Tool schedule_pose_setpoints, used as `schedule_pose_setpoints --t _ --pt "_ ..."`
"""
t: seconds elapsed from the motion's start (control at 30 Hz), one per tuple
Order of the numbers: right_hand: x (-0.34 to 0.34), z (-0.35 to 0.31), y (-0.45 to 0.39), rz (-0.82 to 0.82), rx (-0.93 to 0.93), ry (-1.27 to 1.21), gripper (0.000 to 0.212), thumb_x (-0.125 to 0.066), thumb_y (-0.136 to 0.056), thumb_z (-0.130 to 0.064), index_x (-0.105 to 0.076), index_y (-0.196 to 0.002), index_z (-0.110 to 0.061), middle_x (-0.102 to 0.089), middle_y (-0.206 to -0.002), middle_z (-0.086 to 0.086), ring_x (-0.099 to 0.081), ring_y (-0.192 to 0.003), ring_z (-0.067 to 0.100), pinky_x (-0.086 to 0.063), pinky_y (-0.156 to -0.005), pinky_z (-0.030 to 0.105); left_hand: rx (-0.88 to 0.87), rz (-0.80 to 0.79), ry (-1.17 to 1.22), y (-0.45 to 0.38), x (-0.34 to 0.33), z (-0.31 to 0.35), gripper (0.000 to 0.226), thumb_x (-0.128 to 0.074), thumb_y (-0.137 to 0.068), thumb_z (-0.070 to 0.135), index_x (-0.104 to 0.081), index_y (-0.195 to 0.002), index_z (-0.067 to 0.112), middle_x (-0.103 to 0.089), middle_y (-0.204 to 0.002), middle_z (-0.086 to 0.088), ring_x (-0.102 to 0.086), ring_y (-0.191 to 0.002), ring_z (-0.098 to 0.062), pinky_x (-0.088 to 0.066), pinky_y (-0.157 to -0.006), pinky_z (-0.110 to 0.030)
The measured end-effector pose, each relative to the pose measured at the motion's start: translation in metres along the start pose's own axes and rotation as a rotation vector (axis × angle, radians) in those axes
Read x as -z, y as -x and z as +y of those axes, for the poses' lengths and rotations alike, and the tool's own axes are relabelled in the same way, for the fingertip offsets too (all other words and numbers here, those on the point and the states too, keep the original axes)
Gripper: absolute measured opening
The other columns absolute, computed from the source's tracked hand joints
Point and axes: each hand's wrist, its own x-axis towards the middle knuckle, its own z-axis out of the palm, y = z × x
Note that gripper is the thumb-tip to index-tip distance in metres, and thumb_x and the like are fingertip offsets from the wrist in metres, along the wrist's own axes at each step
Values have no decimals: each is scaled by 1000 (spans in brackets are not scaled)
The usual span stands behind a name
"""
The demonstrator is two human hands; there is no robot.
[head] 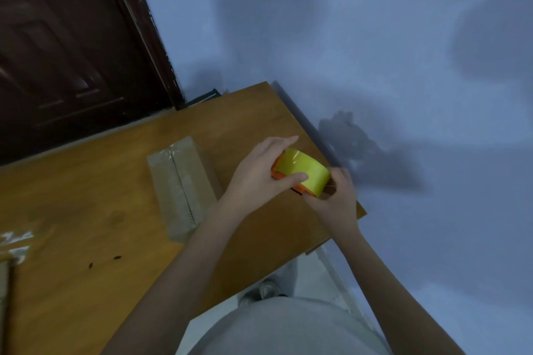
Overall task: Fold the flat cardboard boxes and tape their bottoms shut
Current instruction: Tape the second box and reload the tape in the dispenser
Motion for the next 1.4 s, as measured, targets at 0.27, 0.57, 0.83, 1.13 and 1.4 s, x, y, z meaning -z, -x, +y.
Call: schedule_pose_setpoints --t 0.27,0.57,0.83,1.13,1.4 --pt "-2 -44 -6 -132 129 -47 35 -78 -63 -33 -52 -84 -21 -45 -86 -10 -53 -76 12 -45 -62 19 -100 36 -183 19 39 14 62 -71 -74 49 -55 -130 28 -51 -133 12 -39 -120 -3 -37 -95 -23" --pt "-15 -77 -15 -200 301 -14 41 -75 -65 -37 -57 -91 -11 -48 -89 0 -54 -75 12 -52 -61 35 -10 176 -107 49 72 16 51 -71 -81 37 -56 -129 29 -52 -130 15 -43 -121 2 -39 -97 -19" --pt "-30 -94 -16 -259 407 -28 39 -76 -64 -33 -57 -90 -10 -47 -91 -1 -51 -75 10 -47 -60 23 129 303 49 74 89 15 47 -69 -74 45 -58 -119 38 -53 -127 16 -48 -120 1 -45 -101 -32" --pt "-48 -105 -17 -336 492 -154 46 -68 -63 -38 -60 -95 -7 -49 -93 0 -52 -83 6 -47 -66 18 186 491 248 99 101 17 45 -74 -71 27 -62 -114 26 -59 -119 2 -57 -111 -6 -48 -95 -24" --pt "-63 -104 -17 -412 484 -182 42 -72 -63 -31 -60 -95 -7 -50 -93 0 -51 -87 0 -41 -68 8 283 522 233 112 103 12 48 -72 -73 28 -63 -117 13 -58 -120 -4 -58 -113 -11 -52 -94 -31"
